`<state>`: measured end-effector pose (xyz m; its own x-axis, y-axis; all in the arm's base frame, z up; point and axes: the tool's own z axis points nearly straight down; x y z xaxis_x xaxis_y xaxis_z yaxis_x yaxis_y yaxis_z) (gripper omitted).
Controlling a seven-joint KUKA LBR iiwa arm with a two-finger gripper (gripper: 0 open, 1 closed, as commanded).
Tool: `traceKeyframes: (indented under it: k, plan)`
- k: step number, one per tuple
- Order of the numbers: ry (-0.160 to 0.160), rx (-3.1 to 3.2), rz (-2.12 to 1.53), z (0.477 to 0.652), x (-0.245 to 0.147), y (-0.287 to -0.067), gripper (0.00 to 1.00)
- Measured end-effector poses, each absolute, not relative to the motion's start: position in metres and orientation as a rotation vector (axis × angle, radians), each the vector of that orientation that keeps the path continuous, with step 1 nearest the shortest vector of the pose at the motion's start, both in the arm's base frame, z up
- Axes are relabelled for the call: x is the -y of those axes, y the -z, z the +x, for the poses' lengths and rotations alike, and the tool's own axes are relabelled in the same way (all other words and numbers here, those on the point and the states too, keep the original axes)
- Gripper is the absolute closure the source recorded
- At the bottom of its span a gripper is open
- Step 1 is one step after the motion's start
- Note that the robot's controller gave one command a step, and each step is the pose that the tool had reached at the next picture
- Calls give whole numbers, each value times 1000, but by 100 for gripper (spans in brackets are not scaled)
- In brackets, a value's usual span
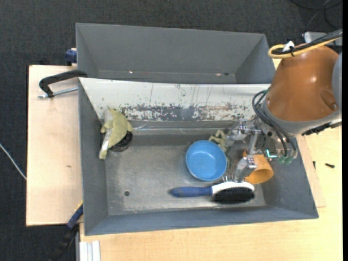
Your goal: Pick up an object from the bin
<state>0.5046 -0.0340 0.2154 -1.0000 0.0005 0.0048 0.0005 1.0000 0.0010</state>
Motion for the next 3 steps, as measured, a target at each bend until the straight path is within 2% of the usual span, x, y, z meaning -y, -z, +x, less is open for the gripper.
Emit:
traceKeyframes:
  k: [1, 2, 3]
  plan:
    - [3, 3131, 195, 518, 10, -75, 0]
    - [1, 3132, 197, 518, 11, -78, 100]
    - [-3, 3112, 509, 539, 26, -234, 100]
